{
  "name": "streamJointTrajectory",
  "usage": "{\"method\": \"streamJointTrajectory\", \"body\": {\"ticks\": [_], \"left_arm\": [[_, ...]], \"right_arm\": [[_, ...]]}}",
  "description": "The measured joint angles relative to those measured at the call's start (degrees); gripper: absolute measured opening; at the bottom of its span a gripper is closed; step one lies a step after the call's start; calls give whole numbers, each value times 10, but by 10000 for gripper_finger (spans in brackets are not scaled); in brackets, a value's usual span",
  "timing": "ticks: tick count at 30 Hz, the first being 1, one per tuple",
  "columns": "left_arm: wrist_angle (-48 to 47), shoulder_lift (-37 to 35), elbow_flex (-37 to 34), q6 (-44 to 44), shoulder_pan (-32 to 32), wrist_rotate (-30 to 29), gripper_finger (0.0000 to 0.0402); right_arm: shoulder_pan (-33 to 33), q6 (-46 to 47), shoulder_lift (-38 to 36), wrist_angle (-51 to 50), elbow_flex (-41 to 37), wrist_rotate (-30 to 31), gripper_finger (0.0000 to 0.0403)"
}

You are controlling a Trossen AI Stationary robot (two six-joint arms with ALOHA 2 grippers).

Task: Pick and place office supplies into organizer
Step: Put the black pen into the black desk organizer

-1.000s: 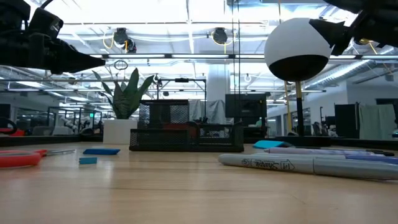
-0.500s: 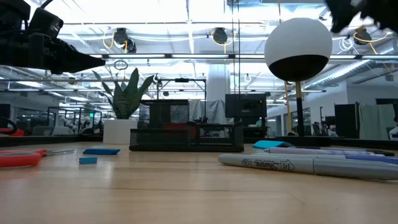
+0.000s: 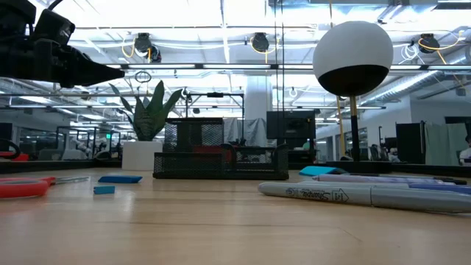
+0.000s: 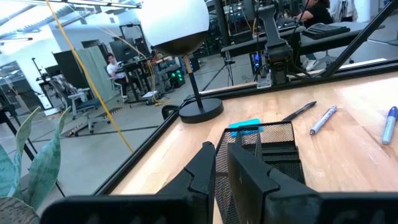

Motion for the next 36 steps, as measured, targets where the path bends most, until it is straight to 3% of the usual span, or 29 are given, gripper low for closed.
{"method": "streamJointTrajectory", "body": {"ticks": [4, 9, 15, 20, 24, 31, 36], "left_arm": [[0, 0, 0, 0, 0, 0, 51], [0, 0, 0, 0, 0, 0, 51], [0, 0, 0, 0, 0, 0, 51], [0, 0, 0, 0, 0, 0, 51], [0, 0, 0, 0, 0, 0, 51], [0, 0, 0, 0, 0, 0, 51], [0, 0, 0, 0, 0, 0, 51]], "right_arm": [[0, -19, 60, -82, 110, 12, 308], [0, -29, 117, -242, 224, 91, 308], [0, -22, 130, -275, 213, 90, 308], [0, 95, 131, -239, 161, 89, 309], [0, 99, 138, -247, 156, 89, 309], [0, 125, 172, -363, 235, 93, 309], [0, 175, 240, -494, 334, 108, 309]]}}
